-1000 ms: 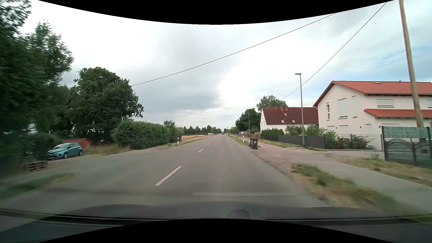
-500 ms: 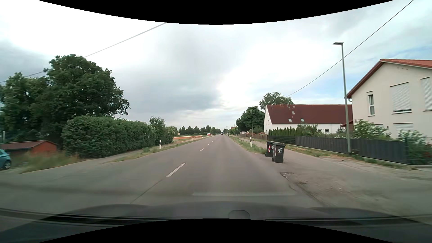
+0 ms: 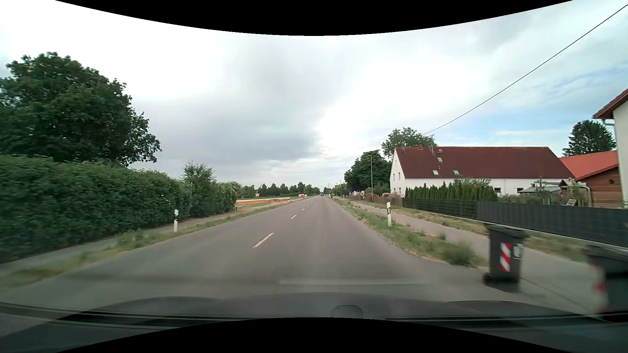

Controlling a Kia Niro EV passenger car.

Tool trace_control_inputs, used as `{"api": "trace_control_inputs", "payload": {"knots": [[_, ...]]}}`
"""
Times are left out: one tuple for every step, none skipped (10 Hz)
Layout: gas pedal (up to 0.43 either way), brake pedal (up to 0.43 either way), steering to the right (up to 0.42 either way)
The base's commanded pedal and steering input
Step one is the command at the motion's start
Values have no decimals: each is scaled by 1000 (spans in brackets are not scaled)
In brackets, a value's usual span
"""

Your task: Follow the waypoints while adhering to traffic rules and regulations

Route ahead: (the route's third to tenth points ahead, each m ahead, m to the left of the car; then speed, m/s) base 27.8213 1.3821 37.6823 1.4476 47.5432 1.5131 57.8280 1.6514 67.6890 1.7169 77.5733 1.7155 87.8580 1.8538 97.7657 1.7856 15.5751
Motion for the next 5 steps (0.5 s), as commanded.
{"api": "trace_control_inputs", "payload": {"knots": [[150,0,0],[157,0,0],[157,0,0],[157,0,0],[157,0,0]]}}
